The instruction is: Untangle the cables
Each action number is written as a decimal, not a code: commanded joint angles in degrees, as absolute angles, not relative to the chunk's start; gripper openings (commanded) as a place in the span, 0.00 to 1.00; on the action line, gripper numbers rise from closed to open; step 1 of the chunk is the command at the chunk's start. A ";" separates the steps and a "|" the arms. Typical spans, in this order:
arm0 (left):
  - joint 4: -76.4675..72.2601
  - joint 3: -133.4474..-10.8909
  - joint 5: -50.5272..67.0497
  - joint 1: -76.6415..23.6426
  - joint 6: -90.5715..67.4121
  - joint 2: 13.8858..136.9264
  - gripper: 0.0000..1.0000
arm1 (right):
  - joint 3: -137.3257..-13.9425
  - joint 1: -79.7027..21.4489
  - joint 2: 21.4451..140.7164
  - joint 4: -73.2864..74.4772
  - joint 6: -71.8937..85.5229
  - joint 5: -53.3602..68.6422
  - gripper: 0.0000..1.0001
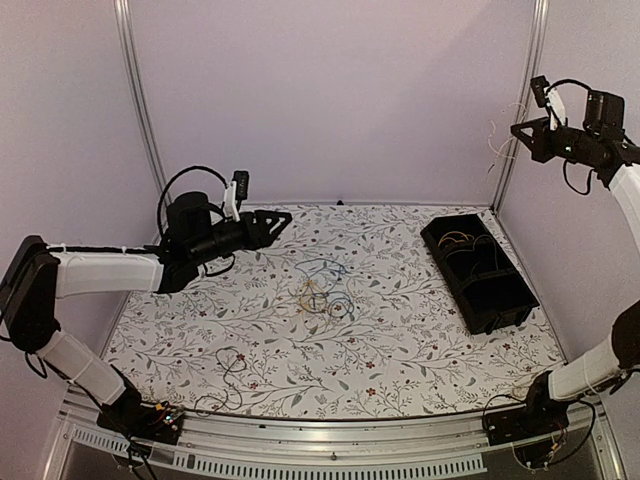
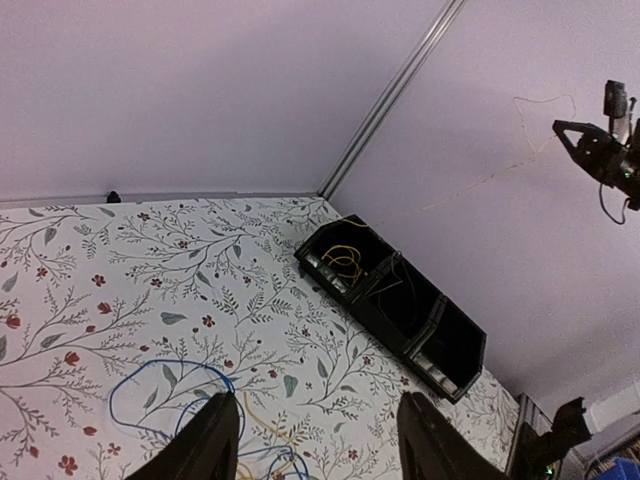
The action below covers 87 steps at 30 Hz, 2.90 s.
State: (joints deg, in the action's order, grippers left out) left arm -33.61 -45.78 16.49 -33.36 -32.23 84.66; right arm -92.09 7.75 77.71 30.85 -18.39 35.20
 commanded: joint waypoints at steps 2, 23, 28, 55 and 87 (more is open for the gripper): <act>-33.47 -49.47 16.97 -33.94 -33.37 85.96 0.57 | -94.71 7.47 76.67 33.57 -19.13 31.53 0.00; -32.78 -52.16 18.86 -34.40 -33.52 88.83 0.50 | -119.39 7.47 80.62 33.61 -18.85 34.23 0.00; -33.37 -52.06 18.59 -34.69 -34.01 88.87 0.49 | -121.20 7.47 83.38 32.31 -19.90 32.50 0.00; -32.78 -50.65 18.41 -34.96 -33.21 89.35 0.49 | -108.68 7.43 89.09 22.13 -18.32 31.17 0.00; -35.12 -50.19 19.59 -34.91 -34.57 92.74 0.48 | -97.94 4.18 85.83 26.17 -14.88 41.71 0.00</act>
State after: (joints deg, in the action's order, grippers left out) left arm -32.75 -50.63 18.70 -34.39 -34.17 91.90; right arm -98.26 6.63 89.17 23.53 -15.57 39.99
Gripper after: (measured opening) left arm 0.481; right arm 0.020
